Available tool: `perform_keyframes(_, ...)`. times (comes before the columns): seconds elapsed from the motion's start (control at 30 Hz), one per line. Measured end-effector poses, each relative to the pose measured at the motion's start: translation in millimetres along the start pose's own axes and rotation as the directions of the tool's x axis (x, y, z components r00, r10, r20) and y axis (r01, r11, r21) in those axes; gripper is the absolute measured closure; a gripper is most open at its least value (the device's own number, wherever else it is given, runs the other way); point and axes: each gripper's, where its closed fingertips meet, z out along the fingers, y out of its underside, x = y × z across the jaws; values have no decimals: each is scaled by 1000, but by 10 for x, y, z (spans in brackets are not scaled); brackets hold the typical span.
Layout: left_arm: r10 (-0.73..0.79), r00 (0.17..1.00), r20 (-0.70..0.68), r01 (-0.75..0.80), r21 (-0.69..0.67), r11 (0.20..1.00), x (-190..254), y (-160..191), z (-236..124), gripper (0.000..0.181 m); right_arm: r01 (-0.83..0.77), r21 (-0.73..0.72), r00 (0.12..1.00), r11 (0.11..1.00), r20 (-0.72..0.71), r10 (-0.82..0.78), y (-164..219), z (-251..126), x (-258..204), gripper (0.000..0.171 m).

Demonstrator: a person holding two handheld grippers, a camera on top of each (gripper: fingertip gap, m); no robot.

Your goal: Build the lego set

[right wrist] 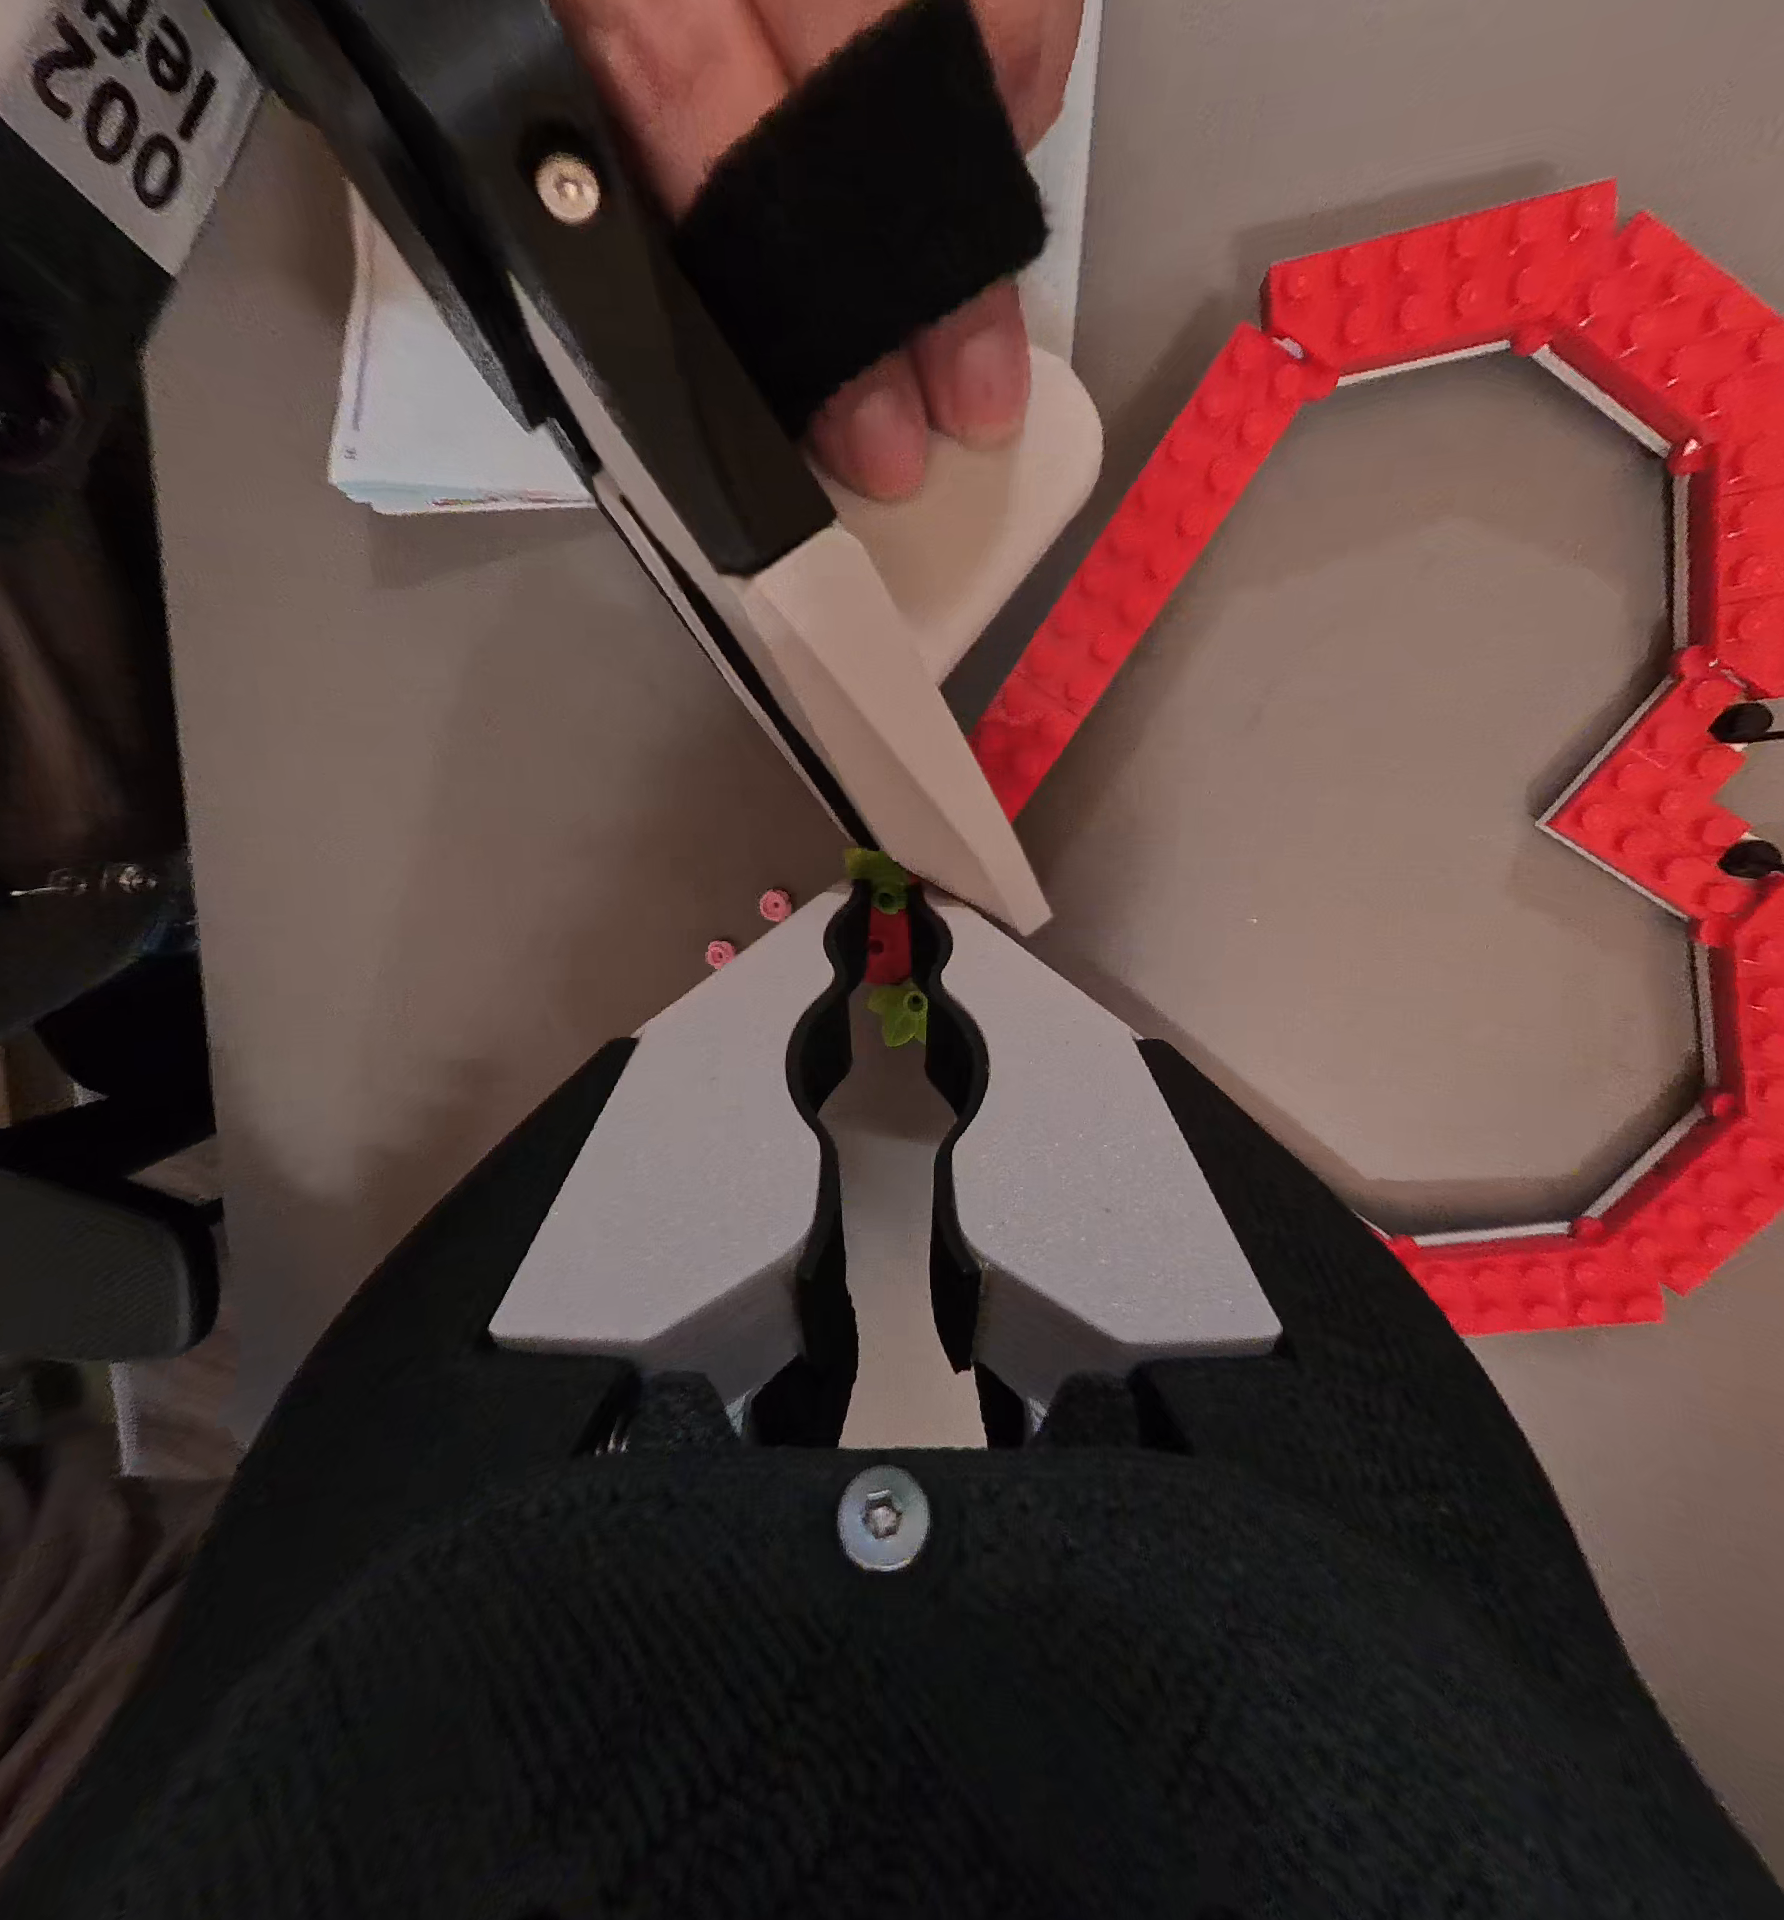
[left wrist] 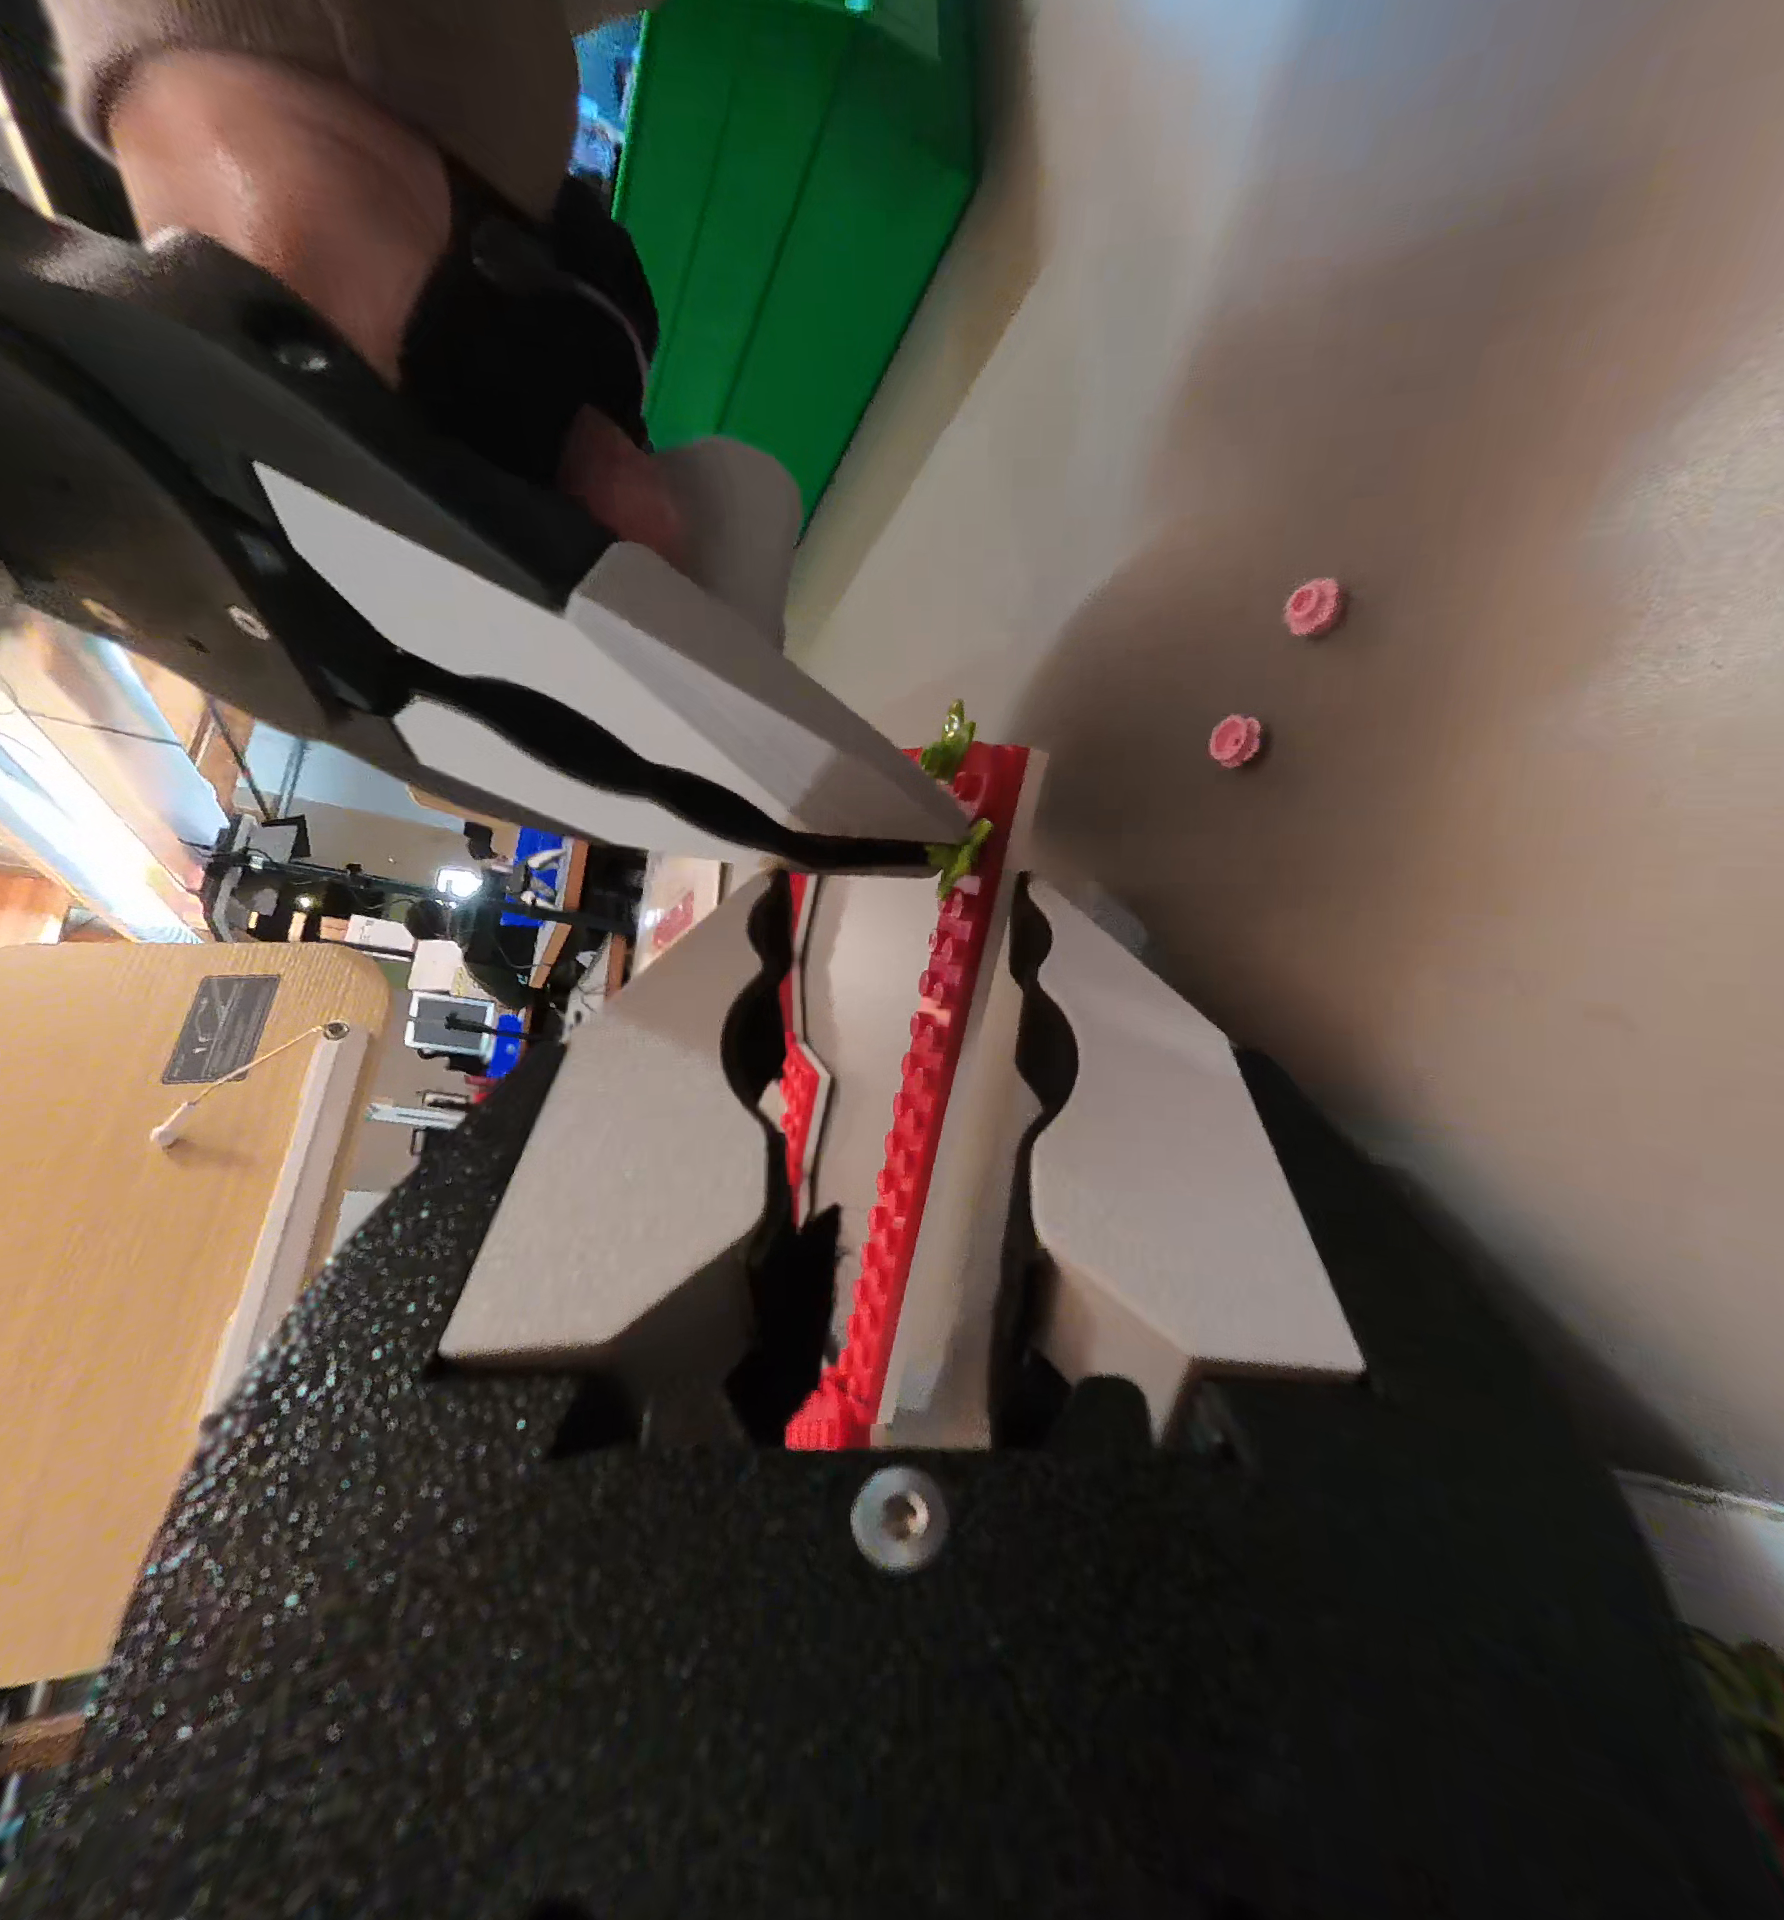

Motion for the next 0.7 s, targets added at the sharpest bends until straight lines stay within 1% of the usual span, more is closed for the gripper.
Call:
perform_keyframes(0.23,31,999,24,-32,47,998,-28,-76,-55,146,-6,46,997,999,83,3,-23,-54,-71,166)
perform_keyframes(0.53,63,997,40,-66,74,995,-31,-130,-87,157,-60,108,978,992,204,37,-17,-123,-103,166)
perform_keyframes(0.7,82,996,48,-86,89,992,-29,-159,-104,157,-78,127,966,989,256,43,1,-131,-123,166)
